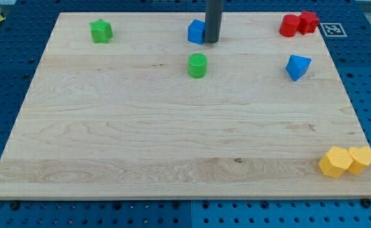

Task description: Slightly touch on the top of the blue triangle

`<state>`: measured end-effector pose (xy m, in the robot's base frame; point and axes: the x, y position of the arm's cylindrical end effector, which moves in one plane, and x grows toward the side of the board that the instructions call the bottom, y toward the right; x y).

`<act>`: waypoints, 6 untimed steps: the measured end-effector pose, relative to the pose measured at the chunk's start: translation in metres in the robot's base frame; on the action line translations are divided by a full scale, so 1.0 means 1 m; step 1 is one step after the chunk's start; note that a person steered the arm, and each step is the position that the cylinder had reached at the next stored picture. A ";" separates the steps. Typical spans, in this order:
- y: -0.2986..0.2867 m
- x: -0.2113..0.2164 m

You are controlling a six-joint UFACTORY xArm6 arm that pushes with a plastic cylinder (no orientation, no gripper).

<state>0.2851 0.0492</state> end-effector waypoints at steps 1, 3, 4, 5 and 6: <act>0.029 0.024; 0.046 0.000; 0.046 0.001; 0.046 0.002; 0.046 0.024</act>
<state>0.3096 0.0951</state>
